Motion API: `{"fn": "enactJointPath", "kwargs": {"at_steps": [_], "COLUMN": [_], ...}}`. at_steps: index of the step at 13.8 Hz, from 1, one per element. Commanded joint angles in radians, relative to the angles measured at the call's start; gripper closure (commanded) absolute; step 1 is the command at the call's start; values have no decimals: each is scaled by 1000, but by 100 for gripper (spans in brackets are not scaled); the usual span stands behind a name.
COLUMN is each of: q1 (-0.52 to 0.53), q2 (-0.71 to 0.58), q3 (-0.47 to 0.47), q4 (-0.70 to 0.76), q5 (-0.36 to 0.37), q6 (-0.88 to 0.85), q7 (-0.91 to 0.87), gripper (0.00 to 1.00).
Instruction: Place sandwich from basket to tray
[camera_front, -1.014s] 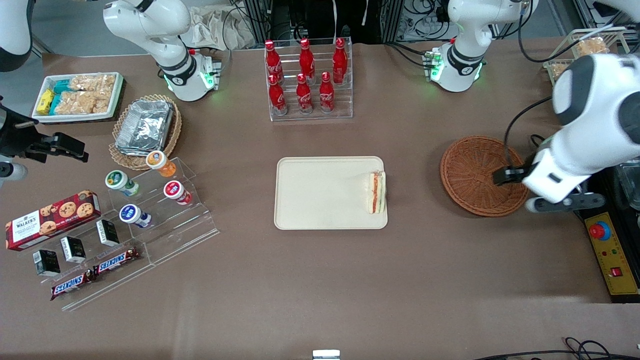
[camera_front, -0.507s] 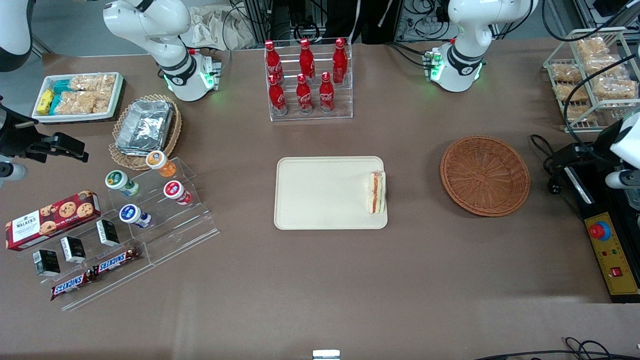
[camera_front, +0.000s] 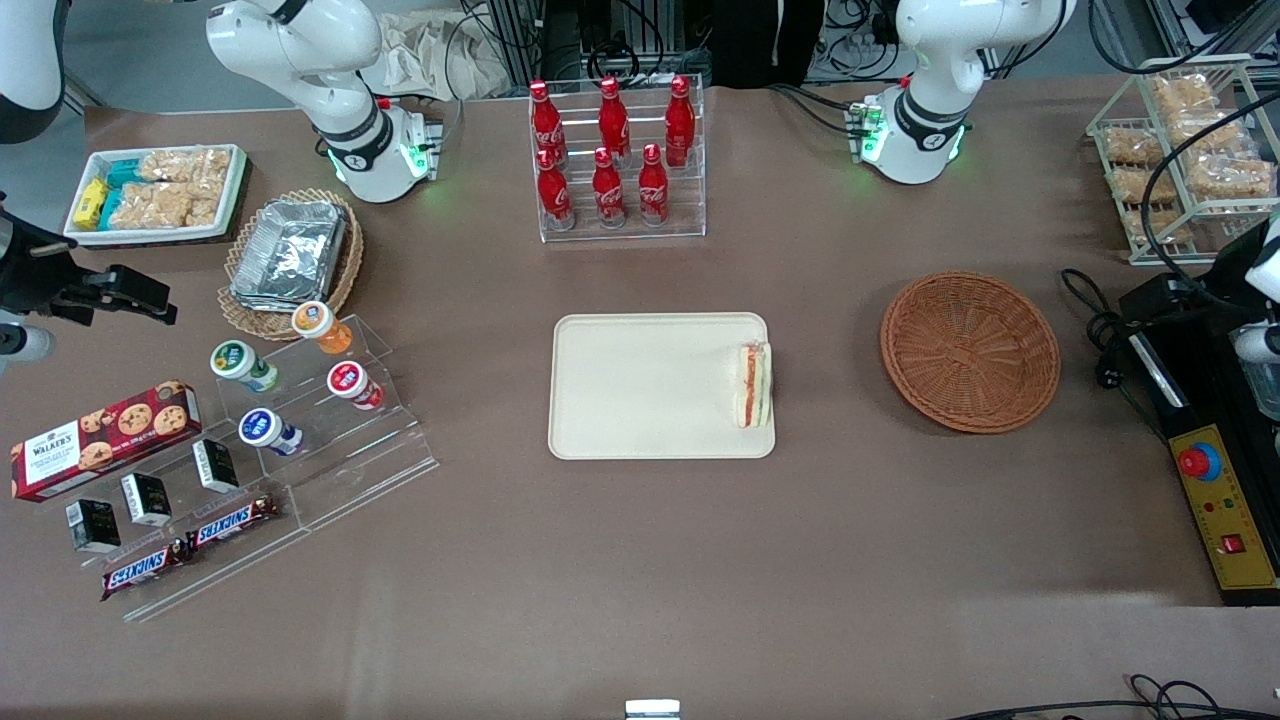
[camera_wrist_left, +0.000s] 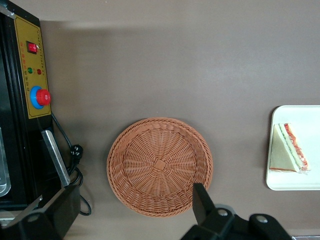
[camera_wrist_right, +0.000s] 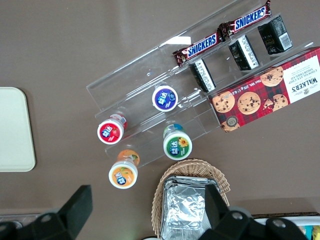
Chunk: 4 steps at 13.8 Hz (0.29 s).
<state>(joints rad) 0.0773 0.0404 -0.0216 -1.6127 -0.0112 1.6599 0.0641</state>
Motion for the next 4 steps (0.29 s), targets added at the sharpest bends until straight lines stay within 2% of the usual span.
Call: {"fn": "enactJointPath", "kwargs": {"at_steps": [1,4], "q1": [3,2], "q2": [-2,-2], "q3": [-9,-9], "q4": [13,13], "q5": [-12,-13], "q6": [-19,-22], "q7": [3,5], "gripper": [0,0]}}
